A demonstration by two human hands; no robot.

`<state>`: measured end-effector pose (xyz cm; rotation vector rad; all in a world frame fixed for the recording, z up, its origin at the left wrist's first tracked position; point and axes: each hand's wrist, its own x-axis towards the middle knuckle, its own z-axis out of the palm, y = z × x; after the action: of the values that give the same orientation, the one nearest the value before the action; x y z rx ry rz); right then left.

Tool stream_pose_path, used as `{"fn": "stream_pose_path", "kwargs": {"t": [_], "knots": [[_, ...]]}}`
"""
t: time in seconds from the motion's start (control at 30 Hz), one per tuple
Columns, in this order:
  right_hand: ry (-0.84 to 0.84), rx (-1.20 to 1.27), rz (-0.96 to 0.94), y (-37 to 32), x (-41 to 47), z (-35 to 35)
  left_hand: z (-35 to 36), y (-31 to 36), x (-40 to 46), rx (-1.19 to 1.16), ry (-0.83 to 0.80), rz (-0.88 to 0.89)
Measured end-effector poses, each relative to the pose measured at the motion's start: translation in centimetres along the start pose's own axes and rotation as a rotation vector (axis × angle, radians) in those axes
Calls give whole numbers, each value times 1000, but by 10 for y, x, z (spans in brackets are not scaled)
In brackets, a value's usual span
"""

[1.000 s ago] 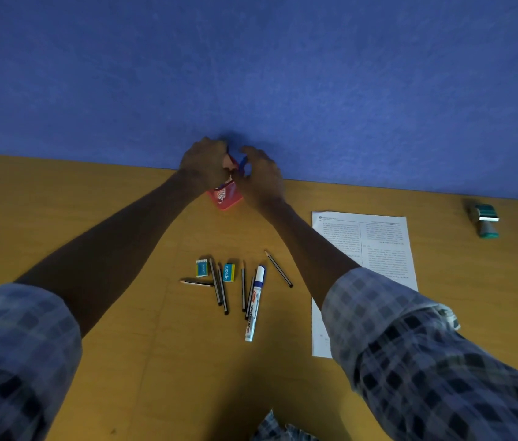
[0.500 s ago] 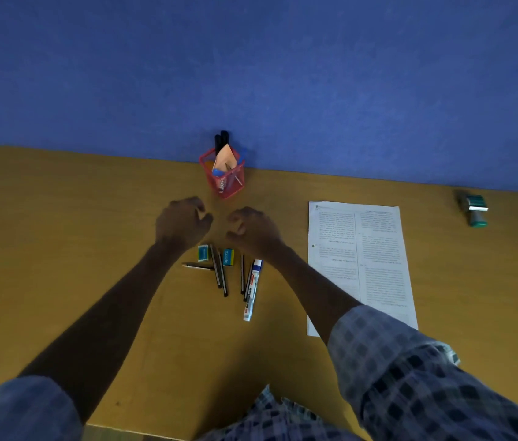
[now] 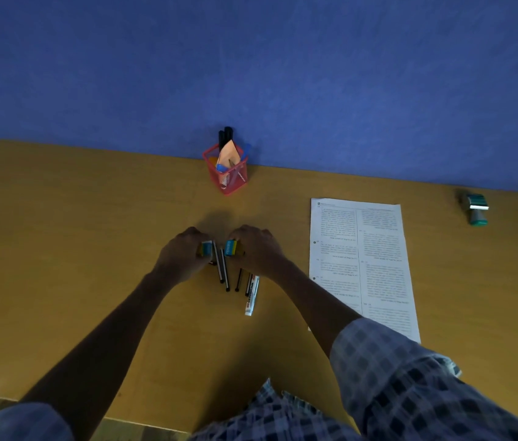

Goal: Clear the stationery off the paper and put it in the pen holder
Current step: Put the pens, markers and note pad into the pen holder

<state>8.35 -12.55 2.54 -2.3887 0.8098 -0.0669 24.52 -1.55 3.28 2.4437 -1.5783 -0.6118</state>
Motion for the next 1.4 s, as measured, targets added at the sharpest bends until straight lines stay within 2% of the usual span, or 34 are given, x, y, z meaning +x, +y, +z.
{"fn": "stream_pose_path", "kwargs": {"t": [0.1,0.2,0.4,0.53,0.63,0.8,0.9,1.07,1.23,1.4], "knots": [[114,234,65,1,7,-12,-7,2,3,-74,111,-38],[228,518,141,3,22,-32,-24,7,13,-263,222,-71],[440,794,217,-3,56,-82,-71,23,52,-488,446,53],[547,753,220,-6,76,-104,-98,33,86,-491,530,74],[570,619,217,-10,90,-107,-108,40,105,-344,569,91],[475,254,197,-14,110,-101,-108,50,122,-94,414,65],[462,155,161,-14,113,-96,-105,55,128,-87,363,37],[482,157,119,-11,111,-91,-104,60,139,-3,353,-54],[435,186,69,-6,103,-89,-100,53,141,49,319,55],[501,216,22,3,86,-87,-95,47,129,45,404,114]]}}
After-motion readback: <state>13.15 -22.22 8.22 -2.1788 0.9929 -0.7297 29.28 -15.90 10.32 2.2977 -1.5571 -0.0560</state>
